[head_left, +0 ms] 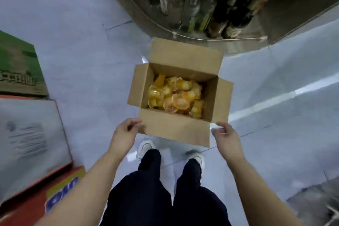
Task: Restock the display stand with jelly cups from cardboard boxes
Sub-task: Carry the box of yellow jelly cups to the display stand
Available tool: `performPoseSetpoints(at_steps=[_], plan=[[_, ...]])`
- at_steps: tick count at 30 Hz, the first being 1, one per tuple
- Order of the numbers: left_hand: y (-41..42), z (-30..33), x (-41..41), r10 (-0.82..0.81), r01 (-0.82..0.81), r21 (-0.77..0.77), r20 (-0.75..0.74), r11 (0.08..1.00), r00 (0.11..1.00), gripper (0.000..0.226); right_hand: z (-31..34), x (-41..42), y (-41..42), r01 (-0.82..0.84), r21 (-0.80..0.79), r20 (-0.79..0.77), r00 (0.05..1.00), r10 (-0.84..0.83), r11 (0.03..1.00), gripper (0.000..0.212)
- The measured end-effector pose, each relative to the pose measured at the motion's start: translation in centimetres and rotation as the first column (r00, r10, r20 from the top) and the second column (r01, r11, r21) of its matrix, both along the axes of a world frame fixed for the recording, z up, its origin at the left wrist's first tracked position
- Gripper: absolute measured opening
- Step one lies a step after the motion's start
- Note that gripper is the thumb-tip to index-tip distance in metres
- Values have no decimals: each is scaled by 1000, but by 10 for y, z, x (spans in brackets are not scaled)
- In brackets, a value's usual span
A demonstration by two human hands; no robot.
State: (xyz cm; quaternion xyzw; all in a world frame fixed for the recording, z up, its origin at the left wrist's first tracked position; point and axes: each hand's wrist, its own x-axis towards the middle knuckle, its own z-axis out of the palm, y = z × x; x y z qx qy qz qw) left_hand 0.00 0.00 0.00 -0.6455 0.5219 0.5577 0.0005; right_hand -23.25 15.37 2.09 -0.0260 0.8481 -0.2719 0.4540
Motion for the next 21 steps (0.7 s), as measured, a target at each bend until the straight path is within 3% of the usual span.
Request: performPoseSetpoints(at_steps=[3, 6, 8, 12, 17, 21], plan=[[-39, -45, -34, -25, 27, -288, 12, 957, 1000, 15, -52, -28, -29, 3, -33, -248, 969, -11, 999, 43], [-74, -80, -68, -85, 55, -422, -52, 905, 995, 34, -96, -44, -54, -44, -48, -295, 955, 28, 998, 48], [-85, -103, -77, -88, 62, -425, -41, 903, 995, 39, -120, -47, -57, -49, -42, -302, 953, 34, 998, 46], [-88, -130, -75, -96, 177, -318, 255, 931, 962, 24, -143, -46, -59, -72, 42, -342, 936, 82, 997, 12], [-82, -114, -72, -121, 219, -323, 297, 921, 947, 12, -130, -43, -50, -104, 58, -409, 905, 119, 993, 22], [-59, -48, -65, -161, 267, -328, 316, 906, 935, 13, -69, -31, -19, -58, 49, -400, 913, 73, 997, 22]])
